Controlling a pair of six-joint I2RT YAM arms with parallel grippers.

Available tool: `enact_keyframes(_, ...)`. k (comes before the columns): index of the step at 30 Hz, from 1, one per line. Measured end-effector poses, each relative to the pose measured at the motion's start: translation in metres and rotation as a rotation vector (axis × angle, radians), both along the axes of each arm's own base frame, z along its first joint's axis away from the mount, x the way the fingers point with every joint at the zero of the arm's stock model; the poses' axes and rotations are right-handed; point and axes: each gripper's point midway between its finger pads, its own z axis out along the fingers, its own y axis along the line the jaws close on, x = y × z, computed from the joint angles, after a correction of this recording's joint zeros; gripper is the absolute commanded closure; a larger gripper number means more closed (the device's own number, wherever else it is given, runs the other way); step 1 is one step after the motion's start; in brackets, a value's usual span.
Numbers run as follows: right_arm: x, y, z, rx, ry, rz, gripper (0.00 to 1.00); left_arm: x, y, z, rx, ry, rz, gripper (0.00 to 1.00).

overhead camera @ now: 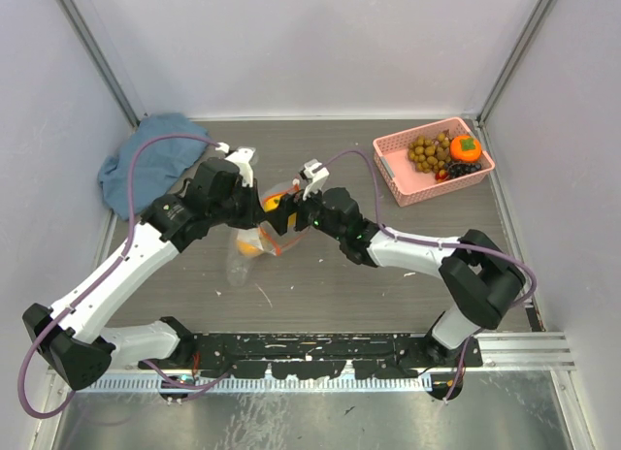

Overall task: Place the food in the zip-top bag and seal the zipper
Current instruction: Place the fake fruit in the zipper food storage bag.

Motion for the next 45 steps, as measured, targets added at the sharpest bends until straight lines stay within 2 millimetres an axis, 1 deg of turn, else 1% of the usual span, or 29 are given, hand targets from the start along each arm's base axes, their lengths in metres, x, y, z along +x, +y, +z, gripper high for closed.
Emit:
enact_keyframes(6,0.006,0.011,0.006,0.108,0.023,-0.015,0.47,-0.003,-0.013,0.0,-0.053,0.03,-0.039,1.0)
enact_keyframes(9,0.01,0.017,0.005,0.151,0.024,-0.015,0.47,-0.005,-0.02,0.0,-0.076,0.04,-0.061,1.0)
enact_keyframes(12,0.012,0.023,-0.002,0.175,0.034,-0.007,0.47,-0.006,-0.023,0.0,-0.095,0.045,-0.072,1.0)
enact_keyframes(18,0.017,0.027,-0.025,0.161,0.053,-0.023,0.47,-0.009,-0.029,0.002,-0.129,0.058,-0.094,1.0)
enact_keyframes(22,0.024,0.022,-0.037,0.13,0.072,-0.076,0.47,-0.012,-0.029,0.002,-0.135,0.061,-0.102,1.0)
enact_keyframes(26,0.032,0.013,-0.047,0.094,0.086,-0.153,0.45,-0.012,-0.029,0.003,-0.138,0.055,-0.103,1.0)
enact_keyframes(32,0.036,0.006,-0.053,0.069,0.092,-0.201,0.35,-0.012,-0.029,0.001,-0.135,0.058,-0.102,1.0)
enact_keyframes(38,0.032,0.009,-0.053,0.074,0.092,-0.171,0.25,-0.012,-0.028,0.0,-0.133,0.057,-0.1,1.0)
enact_keyframes(45,0.026,0.013,-0.049,0.093,0.086,-0.128,0.12,-0.011,-0.024,-0.006,-0.114,0.06,-0.082,1.0)
